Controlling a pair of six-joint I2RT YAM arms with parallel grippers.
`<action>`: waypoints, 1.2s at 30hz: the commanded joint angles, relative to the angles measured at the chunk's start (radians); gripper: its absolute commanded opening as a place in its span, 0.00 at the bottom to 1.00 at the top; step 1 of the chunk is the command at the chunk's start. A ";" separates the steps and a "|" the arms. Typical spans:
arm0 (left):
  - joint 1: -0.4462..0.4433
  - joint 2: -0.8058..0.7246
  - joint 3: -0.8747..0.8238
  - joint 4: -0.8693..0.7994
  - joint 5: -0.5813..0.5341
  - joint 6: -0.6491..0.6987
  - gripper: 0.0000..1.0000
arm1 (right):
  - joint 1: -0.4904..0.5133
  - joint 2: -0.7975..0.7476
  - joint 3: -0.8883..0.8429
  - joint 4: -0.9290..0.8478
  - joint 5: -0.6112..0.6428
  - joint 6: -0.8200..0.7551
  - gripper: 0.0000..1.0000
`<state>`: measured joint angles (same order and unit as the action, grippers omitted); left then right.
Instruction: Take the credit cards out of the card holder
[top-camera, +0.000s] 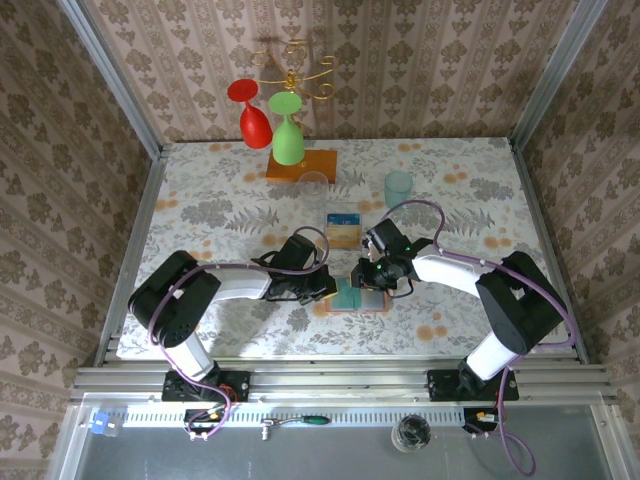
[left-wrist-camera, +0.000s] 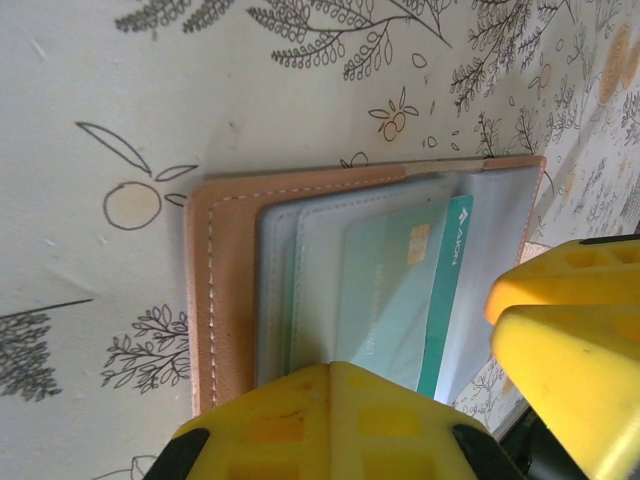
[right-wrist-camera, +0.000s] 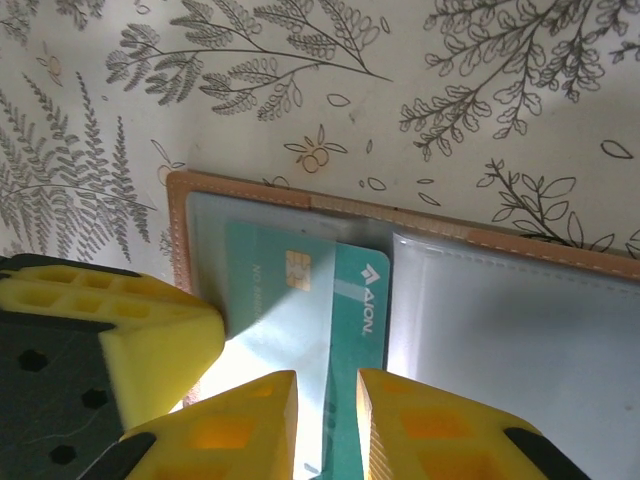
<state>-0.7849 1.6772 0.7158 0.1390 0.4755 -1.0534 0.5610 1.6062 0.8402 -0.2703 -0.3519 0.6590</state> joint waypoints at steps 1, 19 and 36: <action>-0.001 0.016 0.028 -0.059 -0.004 0.029 0.00 | -0.007 0.027 -0.018 0.023 -0.022 0.010 0.23; 0.008 0.026 0.060 -0.117 -0.012 0.059 0.00 | -0.029 0.046 -0.065 0.147 -0.135 0.069 0.21; 0.009 0.030 0.073 -0.131 -0.008 0.067 0.00 | -0.054 -0.005 -0.119 0.214 -0.170 0.110 0.12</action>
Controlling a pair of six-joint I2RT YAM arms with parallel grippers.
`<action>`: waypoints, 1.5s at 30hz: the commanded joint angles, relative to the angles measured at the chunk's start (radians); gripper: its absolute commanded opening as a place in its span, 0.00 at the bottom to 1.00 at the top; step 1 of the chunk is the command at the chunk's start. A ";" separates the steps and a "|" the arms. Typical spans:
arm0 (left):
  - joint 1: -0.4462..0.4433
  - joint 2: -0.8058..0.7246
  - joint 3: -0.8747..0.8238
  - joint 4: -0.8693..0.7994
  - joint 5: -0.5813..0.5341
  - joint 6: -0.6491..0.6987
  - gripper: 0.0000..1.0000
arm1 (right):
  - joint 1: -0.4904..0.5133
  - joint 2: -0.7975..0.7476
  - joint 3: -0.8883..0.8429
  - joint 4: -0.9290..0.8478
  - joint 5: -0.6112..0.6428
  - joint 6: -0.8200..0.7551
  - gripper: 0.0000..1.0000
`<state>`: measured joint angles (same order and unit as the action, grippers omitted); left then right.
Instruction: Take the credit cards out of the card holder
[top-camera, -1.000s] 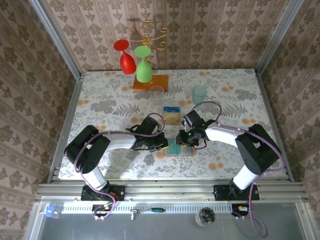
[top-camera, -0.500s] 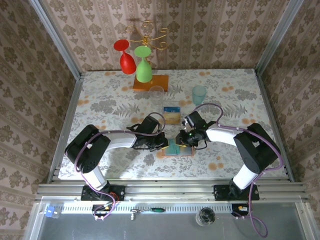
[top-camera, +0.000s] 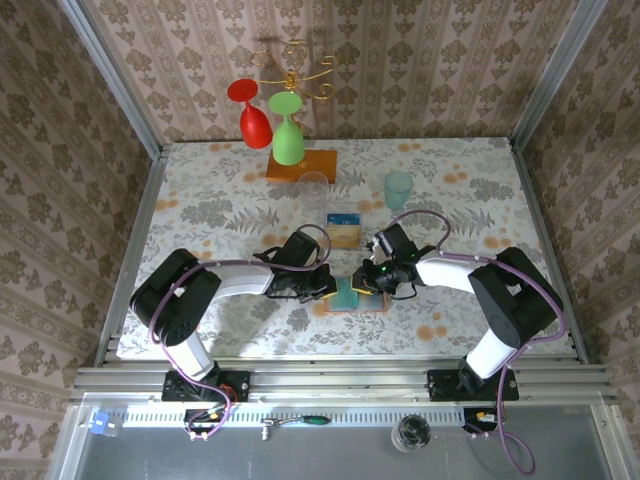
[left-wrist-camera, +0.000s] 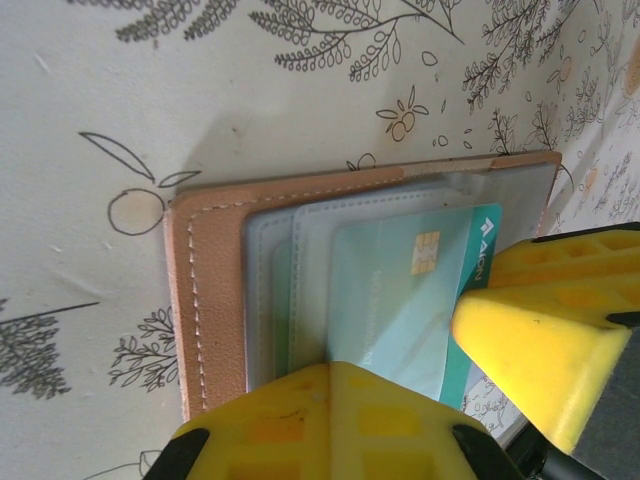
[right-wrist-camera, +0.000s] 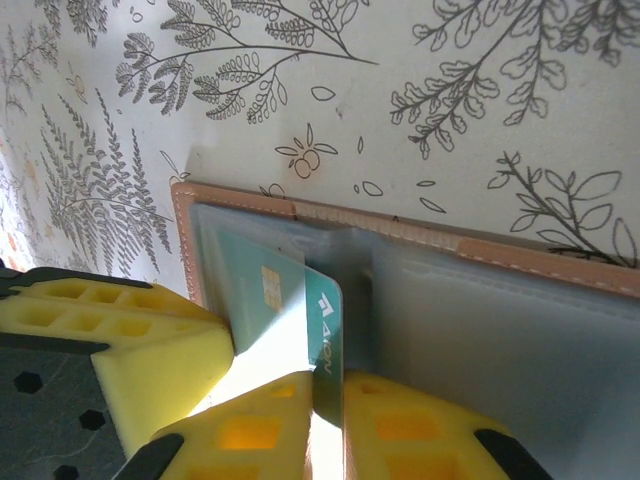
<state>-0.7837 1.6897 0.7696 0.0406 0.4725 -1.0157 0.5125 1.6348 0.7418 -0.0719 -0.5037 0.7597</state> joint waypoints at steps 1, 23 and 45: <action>0.007 0.016 0.019 -0.033 -0.004 0.029 0.00 | -0.008 -0.039 -0.023 0.014 -0.014 0.009 0.12; 0.018 0.007 0.047 -0.071 0.000 0.052 0.00 | -0.102 -0.182 -0.030 -0.145 0.030 -0.092 0.08; 0.021 -0.154 -0.015 -0.107 -0.070 0.033 0.01 | -0.111 -0.163 0.188 -0.363 0.169 -0.564 0.06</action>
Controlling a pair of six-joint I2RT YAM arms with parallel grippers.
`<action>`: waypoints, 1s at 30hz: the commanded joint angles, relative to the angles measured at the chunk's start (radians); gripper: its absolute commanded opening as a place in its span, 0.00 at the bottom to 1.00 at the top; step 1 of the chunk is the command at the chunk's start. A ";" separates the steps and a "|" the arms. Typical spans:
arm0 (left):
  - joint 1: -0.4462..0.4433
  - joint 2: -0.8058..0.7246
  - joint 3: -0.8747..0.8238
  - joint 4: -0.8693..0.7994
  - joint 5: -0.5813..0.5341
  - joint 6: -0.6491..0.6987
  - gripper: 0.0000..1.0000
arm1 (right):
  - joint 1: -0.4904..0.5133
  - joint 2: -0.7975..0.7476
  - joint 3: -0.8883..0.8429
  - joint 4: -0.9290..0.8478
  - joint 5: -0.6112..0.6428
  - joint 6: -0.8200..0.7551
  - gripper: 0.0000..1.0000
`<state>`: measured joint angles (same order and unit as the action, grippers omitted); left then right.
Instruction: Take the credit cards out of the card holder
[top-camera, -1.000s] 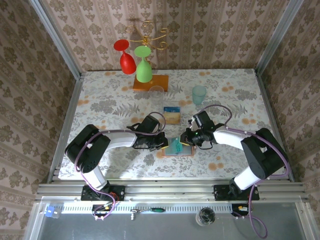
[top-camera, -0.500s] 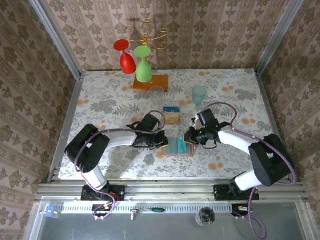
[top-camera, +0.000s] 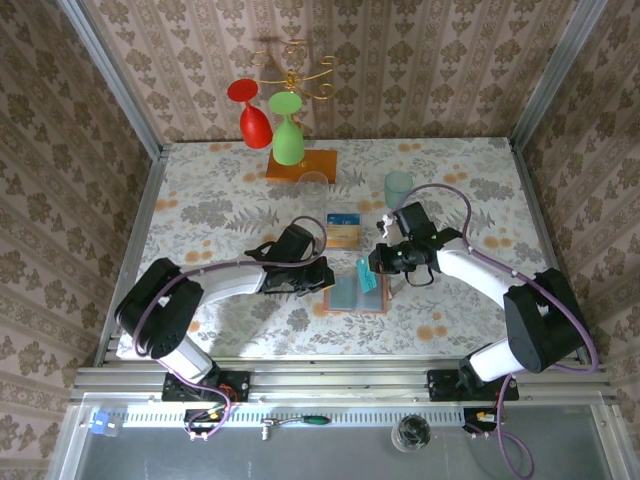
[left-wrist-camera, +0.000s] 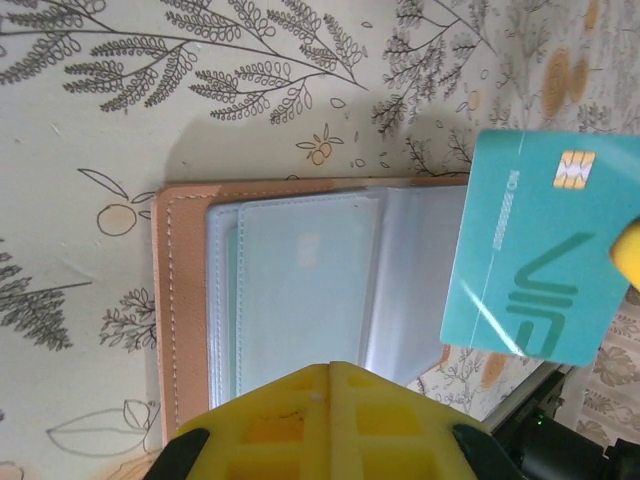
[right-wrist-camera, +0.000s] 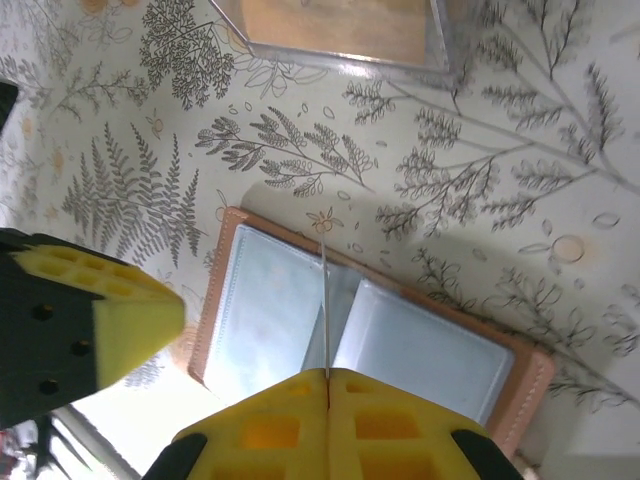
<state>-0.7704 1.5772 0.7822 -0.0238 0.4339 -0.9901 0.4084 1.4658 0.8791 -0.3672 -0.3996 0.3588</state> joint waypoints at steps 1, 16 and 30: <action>0.008 -0.052 -0.035 -0.048 -0.038 0.006 0.01 | -0.006 0.015 0.071 -0.086 0.088 -0.211 0.06; 0.025 -0.121 -0.070 -0.103 -0.070 0.006 0.02 | -0.006 0.205 0.420 -0.307 0.168 -0.868 0.01; 0.073 -0.132 -0.052 -0.155 -0.081 0.046 0.02 | -0.009 0.460 0.892 -0.629 0.074 -1.263 0.00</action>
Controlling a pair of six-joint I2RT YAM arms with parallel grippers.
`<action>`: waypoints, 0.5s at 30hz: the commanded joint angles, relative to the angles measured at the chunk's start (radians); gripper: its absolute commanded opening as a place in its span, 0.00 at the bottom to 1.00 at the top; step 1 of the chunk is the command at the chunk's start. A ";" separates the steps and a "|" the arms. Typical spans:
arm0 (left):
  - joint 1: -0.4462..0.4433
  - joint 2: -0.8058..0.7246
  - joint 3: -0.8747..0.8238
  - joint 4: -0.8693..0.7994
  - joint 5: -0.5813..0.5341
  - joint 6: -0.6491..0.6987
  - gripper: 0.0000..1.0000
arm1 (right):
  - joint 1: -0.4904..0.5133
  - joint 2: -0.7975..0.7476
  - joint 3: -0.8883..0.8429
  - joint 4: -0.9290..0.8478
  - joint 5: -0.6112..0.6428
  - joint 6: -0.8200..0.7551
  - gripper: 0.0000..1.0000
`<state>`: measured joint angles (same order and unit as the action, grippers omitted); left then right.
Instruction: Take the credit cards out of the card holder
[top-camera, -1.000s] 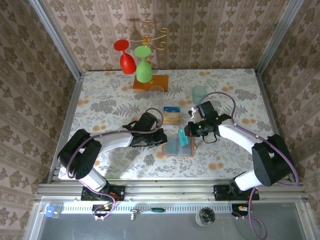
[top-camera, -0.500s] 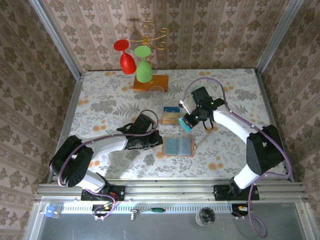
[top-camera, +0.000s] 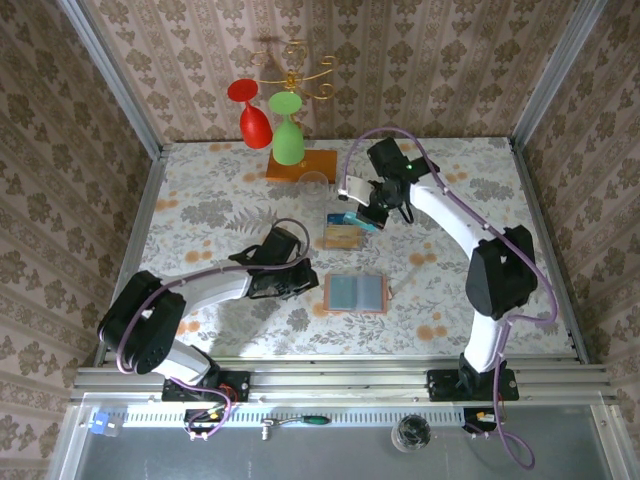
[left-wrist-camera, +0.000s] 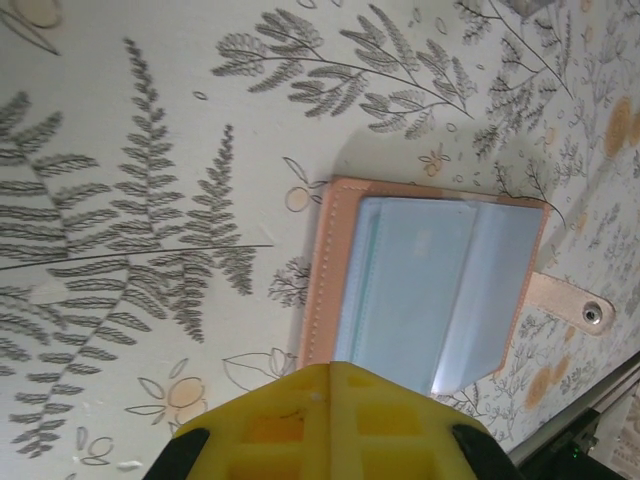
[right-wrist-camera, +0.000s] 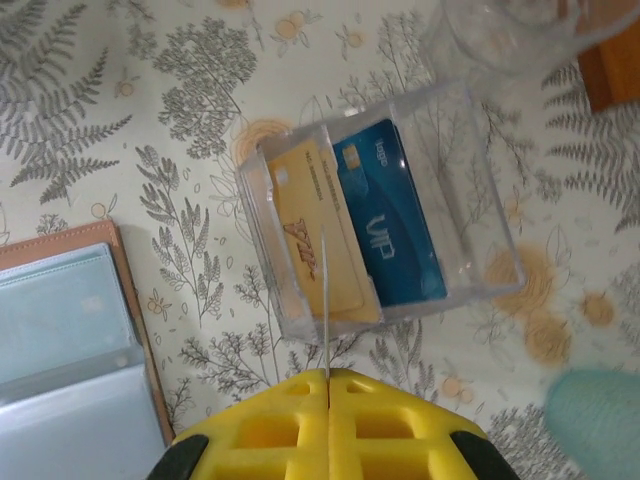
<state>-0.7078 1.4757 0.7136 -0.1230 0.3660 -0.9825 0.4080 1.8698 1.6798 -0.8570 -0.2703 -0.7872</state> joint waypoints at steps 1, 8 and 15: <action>0.014 -0.038 0.018 -0.065 -0.019 0.042 0.02 | -0.009 0.084 0.135 -0.172 -0.067 -0.127 0.00; 0.050 -0.088 -0.012 -0.103 -0.035 0.045 0.03 | -0.028 0.309 0.474 -0.355 -0.132 -0.138 0.00; 0.094 -0.112 -0.012 -0.158 -0.029 0.068 0.03 | -0.042 0.488 0.759 -0.464 -0.181 -0.150 0.00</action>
<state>-0.6300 1.3834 0.7113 -0.2199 0.3424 -0.9489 0.3721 2.3089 2.3512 -1.2144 -0.3977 -0.9150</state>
